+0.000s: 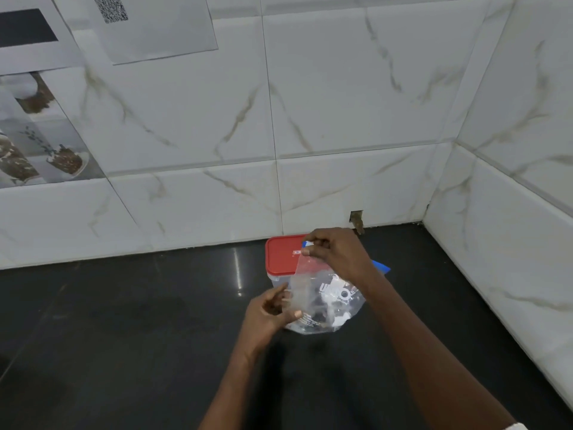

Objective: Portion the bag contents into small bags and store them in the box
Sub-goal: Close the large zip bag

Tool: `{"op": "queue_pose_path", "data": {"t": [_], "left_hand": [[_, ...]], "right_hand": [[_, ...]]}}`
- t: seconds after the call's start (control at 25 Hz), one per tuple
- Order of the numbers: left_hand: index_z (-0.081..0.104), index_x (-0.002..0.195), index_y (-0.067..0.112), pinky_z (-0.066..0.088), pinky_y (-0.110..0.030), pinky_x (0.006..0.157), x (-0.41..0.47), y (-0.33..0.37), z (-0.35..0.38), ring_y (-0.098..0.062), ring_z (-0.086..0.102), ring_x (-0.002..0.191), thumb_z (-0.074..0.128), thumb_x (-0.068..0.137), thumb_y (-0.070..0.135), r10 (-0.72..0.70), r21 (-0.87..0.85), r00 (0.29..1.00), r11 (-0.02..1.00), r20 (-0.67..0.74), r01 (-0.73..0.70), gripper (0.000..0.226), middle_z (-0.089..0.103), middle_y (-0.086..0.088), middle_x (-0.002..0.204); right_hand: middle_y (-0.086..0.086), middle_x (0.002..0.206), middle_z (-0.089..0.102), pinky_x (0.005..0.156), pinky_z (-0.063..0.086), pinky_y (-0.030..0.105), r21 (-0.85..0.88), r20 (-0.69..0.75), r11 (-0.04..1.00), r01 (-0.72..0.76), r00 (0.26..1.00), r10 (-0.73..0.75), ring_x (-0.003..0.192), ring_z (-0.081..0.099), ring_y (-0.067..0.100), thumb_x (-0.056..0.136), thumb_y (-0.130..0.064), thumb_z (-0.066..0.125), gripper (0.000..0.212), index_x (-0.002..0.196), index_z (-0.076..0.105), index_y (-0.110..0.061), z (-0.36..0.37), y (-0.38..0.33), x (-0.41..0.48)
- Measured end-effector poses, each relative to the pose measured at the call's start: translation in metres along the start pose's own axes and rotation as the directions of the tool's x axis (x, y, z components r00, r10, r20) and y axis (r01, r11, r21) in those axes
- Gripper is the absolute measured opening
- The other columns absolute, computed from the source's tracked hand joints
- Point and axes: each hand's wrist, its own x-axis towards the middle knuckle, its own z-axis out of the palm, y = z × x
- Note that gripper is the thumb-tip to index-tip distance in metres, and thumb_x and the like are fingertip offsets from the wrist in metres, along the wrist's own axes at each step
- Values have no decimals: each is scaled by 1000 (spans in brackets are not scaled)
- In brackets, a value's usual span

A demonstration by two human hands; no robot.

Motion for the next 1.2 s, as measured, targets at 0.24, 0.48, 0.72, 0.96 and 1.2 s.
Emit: {"op": "queue_pose_path", "data": {"t": [0.24, 0.48, 0.72, 0.96, 1.2], "left_hand": [[81, 85, 17, 56, -31, 72, 29, 33, 30, -21, 73, 78, 79, 81, 5, 31, -21, 981, 999, -192, -36, 13, 79, -8, 83], [66, 119, -3, 58, -47, 91, 31, 24, -1, -33, 69, 98, 70, 84, 5, -132, -657, 961, 751, -244, -64, 37, 72, -20, 113], [62, 127, 6, 56, -48, 93, 26, 21, 0, -22, 74, 97, 61, 90, 5, -194, -841, 961, 537, -195, -62, 37, 74, -10, 113], [60, 131, 7, 52, -50, 98, 19, 10, -4, -23, 72, 106, 58, 94, 5, -185, -830, 965, 555, -187, -54, 37, 71, -12, 123], [66, 111, 7, 63, -39, 74, 24, 16, 0, -21, 73, 81, 55, 102, 11, -285, -839, 929, 543, -235, -45, 15, 73, -9, 92]], "right_hand": [[-12, 96, 66, 86, 44, 16, -38, 32, 995, 92, 995, -91, 88, 60, -1, 79, -32, 79, 41, 117, 69, -23, 18, -19, -7], [-11, 96, 66, 83, 46, 20, 361, -403, 919, -157, 863, 306, 93, 61, 6, 96, -29, 60, 16, 106, 68, -20, 6, 32, -34], [14, 93, 74, 78, 59, 44, 678, 94, 567, -468, 820, 564, 82, 72, 26, 98, -23, 58, 19, 93, 70, -9, 46, 50, -66], [5, 79, 74, 71, 59, 41, 761, 137, 445, -471, 788, 600, 70, 69, 22, 94, -25, 65, 16, 87, 67, -11, 56, 41, -67], [6, 94, 72, 77, 57, 38, 694, 63, 676, -248, 956, 285, 85, 67, 19, 86, -4, 71, 15, 100, 71, -8, 66, 36, -81]]}}
